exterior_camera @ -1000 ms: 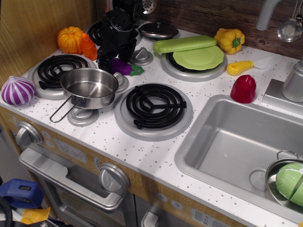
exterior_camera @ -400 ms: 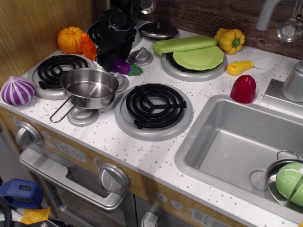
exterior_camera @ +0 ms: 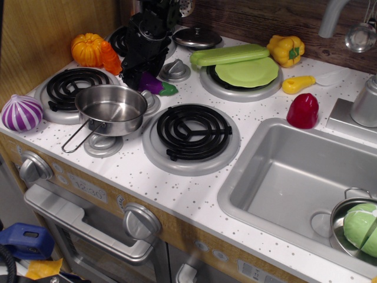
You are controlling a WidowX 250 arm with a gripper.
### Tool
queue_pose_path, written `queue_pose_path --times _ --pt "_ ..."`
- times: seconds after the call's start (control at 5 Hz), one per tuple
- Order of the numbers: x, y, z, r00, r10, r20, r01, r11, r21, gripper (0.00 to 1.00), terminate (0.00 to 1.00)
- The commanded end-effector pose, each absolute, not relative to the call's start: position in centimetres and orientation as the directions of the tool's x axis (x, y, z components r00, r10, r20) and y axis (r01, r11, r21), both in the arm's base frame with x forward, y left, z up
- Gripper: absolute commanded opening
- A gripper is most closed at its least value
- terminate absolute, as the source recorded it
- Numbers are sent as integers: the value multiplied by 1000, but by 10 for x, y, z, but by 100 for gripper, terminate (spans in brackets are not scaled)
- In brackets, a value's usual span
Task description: Put eggplant in pot or pan
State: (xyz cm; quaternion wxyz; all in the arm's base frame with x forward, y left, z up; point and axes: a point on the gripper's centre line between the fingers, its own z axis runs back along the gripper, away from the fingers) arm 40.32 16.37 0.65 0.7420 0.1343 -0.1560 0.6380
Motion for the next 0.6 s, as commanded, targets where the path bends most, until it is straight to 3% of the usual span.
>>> queue_pose_path --times 0.0,0.4 --pt "418 150 78 86 860 503 -992 123 -40 0 0" --pt "390 145 116 -6 786 618 -998 39 -59 0 0"
